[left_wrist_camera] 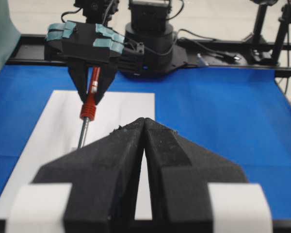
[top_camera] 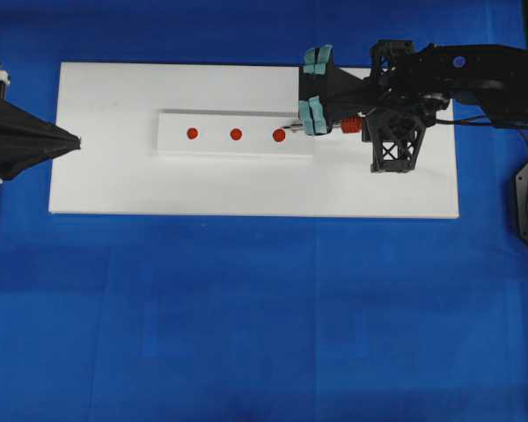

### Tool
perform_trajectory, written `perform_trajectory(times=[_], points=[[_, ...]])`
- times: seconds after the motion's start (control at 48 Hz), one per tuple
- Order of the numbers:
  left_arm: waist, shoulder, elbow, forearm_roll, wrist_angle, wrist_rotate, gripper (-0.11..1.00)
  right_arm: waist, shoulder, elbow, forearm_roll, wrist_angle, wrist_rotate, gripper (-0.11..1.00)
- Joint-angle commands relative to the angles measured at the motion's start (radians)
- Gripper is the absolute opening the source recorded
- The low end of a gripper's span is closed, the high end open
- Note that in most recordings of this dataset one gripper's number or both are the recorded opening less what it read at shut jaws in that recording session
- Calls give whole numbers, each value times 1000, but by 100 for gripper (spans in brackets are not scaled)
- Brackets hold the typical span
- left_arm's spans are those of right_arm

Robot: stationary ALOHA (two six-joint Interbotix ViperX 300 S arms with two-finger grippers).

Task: Touch the tip of the soldering iron to the mark.
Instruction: 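Lower the iron tip onto the right red dot and hold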

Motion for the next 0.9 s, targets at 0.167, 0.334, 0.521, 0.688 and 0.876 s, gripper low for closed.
perform_trajectory(times=[0.167, 0.334, 0.521, 0.688, 0.876], points=[[-2, 6, -11, 0, -5, 5, 2, 0, -6, 3, 9, -8, -3, 6], [-2, 3, -12, 0, -5, 5, 2, 3, -6, 11, 20, -8, -6, 6], [-2, 3, -12, 0, -6, 3, 2, 3, -6, 11, 20, -8, -6, 6], [-2, 3, -12, 0, -5, 3, 2, 3, -6, 11, 20, -8, -8, 6], [-3, 3, -12, 0, -6, 3, 2, 5, -8, 9, 20, -8, -8, 6]])
